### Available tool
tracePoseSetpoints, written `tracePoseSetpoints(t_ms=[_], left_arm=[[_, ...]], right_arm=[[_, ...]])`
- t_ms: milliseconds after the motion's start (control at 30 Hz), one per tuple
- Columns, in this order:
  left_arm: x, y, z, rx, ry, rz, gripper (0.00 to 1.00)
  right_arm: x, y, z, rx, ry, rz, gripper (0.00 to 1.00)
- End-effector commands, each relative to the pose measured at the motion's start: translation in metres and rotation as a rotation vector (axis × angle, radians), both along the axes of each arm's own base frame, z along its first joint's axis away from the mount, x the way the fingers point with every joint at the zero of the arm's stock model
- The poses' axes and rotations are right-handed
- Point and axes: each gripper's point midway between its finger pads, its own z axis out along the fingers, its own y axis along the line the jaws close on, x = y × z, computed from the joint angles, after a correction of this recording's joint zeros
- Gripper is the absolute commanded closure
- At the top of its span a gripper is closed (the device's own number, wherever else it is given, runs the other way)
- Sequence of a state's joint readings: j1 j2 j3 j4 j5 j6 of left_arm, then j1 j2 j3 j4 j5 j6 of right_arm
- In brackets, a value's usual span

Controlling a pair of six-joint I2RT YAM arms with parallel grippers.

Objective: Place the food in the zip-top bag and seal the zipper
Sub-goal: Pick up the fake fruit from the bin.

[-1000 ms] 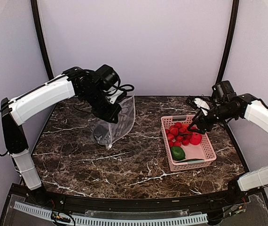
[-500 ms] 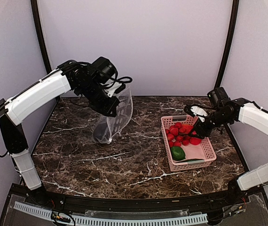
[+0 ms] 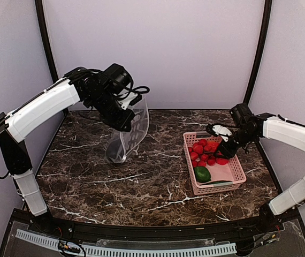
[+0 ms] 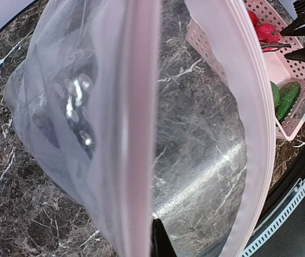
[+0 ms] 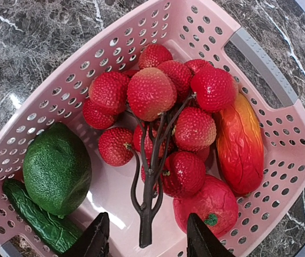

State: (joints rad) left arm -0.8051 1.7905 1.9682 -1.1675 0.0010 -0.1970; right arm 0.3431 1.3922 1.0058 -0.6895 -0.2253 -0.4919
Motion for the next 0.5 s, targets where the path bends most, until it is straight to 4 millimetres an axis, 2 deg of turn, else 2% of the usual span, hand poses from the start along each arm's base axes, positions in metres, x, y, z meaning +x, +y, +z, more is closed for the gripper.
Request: tracePoseSetpoints(t_ms=[0, 200, 467], left_arm=[[-0.0032, 0.0016, -0.0024, 0.0, 0.015, -0.004, 0.99], [-0.006, -0.0017, -0.0051, -0.015, 0.031, -0.012, 0.99], [-0.0094, -0.0017, -0.0087, -0.026, 0.044, -0.01, 0.99]], right_arm=[[0.0046, -0.0061, -0.0109, -0.025, 0.0, -0.03, 0.56], [0.0085, -0.0054, -0.0154, -0.017, 0.006, -0.043, 0.7], [0.0126, 0.0021, -0.0112, 0.016, 0.013, -0.026, 0.85]])
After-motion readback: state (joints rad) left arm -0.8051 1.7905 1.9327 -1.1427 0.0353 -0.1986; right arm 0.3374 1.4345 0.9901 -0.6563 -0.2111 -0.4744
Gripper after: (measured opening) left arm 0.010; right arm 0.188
